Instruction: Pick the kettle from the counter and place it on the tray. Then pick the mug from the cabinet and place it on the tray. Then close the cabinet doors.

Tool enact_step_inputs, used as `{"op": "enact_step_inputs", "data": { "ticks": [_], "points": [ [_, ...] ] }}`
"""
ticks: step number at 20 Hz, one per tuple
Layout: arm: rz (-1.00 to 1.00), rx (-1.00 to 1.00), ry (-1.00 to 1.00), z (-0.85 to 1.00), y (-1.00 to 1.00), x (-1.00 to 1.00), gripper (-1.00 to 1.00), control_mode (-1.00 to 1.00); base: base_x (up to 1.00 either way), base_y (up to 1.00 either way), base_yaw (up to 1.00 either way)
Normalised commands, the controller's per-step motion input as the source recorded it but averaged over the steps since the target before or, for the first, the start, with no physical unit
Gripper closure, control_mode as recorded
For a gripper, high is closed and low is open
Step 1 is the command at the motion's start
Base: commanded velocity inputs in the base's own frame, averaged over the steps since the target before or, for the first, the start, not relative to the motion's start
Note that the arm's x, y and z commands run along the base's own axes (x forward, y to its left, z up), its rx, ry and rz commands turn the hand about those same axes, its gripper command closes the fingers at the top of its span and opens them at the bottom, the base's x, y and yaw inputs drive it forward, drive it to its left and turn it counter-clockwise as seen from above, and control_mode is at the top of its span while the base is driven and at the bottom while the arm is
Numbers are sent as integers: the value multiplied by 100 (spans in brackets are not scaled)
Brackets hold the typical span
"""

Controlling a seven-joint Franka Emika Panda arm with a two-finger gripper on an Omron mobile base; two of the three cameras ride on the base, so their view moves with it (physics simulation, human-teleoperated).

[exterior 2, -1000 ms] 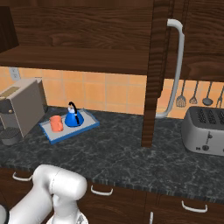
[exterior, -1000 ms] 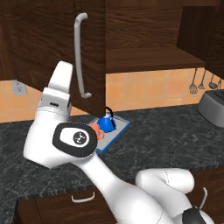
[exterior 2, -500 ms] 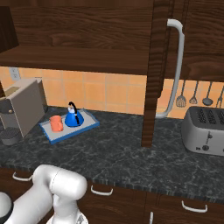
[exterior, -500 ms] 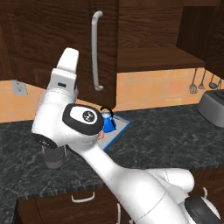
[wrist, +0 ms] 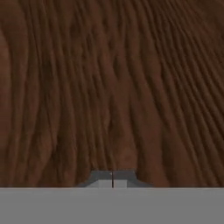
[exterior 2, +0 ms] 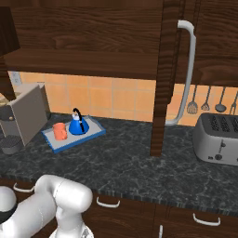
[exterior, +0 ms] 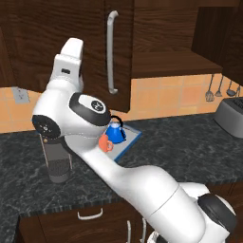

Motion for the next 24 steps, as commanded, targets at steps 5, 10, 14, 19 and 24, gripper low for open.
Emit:
{"op": "enact_step_inputs", "data": {
  "ticks": [5,10,14,19,24],
  "points": [
    [0,0,14,-3,-16,59,100,-100,0,0,0],
    [0,0,13,-11,-56,63,100,-100,0,0,0],
    [1,1,13,-25,-77,60,100,-100,0,0,0],
    [2,1,14,-32,-71,77,100,-100,0,0,0],
    [2,0,6,-48,-86,98,100,-100,0,0,0]
  ]
}}
